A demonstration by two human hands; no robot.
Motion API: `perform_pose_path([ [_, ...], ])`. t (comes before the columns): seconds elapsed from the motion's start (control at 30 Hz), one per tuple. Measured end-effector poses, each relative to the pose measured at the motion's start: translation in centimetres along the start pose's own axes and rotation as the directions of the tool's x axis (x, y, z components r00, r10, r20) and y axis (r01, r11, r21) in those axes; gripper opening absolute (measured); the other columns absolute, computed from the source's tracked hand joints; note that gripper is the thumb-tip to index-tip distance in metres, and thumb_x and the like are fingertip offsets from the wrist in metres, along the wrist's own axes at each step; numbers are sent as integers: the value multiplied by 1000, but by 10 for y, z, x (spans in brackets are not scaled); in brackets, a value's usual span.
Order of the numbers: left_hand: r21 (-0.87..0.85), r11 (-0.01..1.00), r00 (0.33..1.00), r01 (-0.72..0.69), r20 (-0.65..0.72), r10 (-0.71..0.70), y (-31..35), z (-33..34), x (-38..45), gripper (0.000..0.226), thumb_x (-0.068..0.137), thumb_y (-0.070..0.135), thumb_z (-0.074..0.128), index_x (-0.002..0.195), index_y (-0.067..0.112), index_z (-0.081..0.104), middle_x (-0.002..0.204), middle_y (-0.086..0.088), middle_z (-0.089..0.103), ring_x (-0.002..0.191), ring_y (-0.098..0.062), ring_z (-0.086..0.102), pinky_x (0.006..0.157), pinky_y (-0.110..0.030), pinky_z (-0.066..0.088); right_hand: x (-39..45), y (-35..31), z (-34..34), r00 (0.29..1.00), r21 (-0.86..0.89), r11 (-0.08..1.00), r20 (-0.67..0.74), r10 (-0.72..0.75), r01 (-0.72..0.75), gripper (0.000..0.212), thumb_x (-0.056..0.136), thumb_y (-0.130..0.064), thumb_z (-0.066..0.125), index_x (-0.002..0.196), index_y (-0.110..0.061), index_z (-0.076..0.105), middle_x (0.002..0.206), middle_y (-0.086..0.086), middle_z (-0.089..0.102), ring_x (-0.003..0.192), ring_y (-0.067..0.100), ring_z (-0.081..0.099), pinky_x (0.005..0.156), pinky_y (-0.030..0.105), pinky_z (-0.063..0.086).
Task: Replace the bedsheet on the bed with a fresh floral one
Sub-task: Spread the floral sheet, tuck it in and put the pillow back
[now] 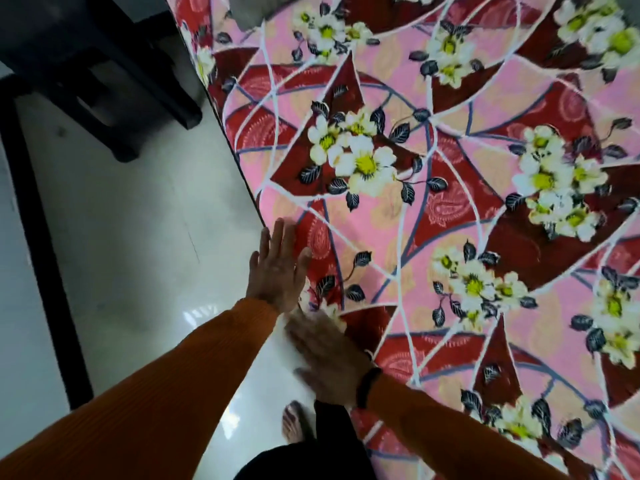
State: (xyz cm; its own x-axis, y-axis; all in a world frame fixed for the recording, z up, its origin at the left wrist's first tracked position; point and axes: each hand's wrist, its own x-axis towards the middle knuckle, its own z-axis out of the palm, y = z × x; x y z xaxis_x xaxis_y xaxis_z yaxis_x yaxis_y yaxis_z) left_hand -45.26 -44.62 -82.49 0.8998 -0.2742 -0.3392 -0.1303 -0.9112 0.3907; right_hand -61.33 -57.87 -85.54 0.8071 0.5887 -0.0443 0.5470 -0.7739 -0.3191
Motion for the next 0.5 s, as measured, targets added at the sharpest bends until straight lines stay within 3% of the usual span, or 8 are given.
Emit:
perform_pose_path([
  [0.07, 57, 998, 1000, -17, 14, 17, -2, -20, 28, 83, 96, 68, 1, 164, 20, 7, 171, -3, 4, 158, -29, 2, 118, -60, 30, 22, 54, -22, 962, 52, 966, -92, 259, -255, 72, 100, -39, 47, 158, -2, 26, 167, 18, 17, 157, 32, 9, 121, 58, 21],
  [0.17, 52, 999, 1000, -9, -3, 9, -6, -36, 65, 82, 98, 65, 5, 164, 17, 11, 171, -5, 4, 158, -29, 2, 120, -59, 28, 46, 157, -51, 766, 68, 780, -155, 624, -622, 71, 103, -40, 36, 158, 1, 22, 167, 22, 15, 156, 35, 11, 122, 58, 20],
  [0.23, -10, 1000, 999, 25, -46, -25, -10, -42, 86, 81, 99, 65, 8, 164, 17, 9, 172, -3, 1, 158, -28, 1, 122, -58, 25, 59, 218, -68, 622, 35, 633, -152, 768, -773, 76, 104, -51, 26, 160, 0, 16, 168, 21, 12, 156, 35, 10, 124, 57, 17],
  [0.3, -76, 995, 995, 61, -75, -67, -17, -45, 104, 77, 103, 64, 15, 164, 17, 7, 172, -2, -2, 158, -25, 0, 123, -56, 20, 79, 254, -80, 531, 36, 541, -149, 834, -840, 85, 101, -61, 17, 160, 0, 14, 168, 20, 10, 156, 35, 9, 123, 58, 15],
  [0.4, -256, 963, 985, 85, -123, -120, -27, -46, 124, 74, 106, 56, 26, 164, 15, 5, 172, -4, 0, 158, -23, 4, 125, -50, 21, 134, 245, -78, 557, 12, 566, -153, 816, -825, 91, 100, -67, 20, 160, 0, 10, 169, 20, 6, 157, 33, 3, 124, 57, 10],
  [0.5, -476, 873, 976, 100, -125, -180, -39, -53, 139, 75, 106, 54, 30, 163, 12, 7, 171, -9, 7, 157, -26, 14, 125, -40, 23, 200, 181, -62, 712, -34, 714, -117, 692, -699, 93, 99, -68, 29, 161, -1, 12, 169, 20, 6, 157, 33, 0, 125, 57, 6],
])
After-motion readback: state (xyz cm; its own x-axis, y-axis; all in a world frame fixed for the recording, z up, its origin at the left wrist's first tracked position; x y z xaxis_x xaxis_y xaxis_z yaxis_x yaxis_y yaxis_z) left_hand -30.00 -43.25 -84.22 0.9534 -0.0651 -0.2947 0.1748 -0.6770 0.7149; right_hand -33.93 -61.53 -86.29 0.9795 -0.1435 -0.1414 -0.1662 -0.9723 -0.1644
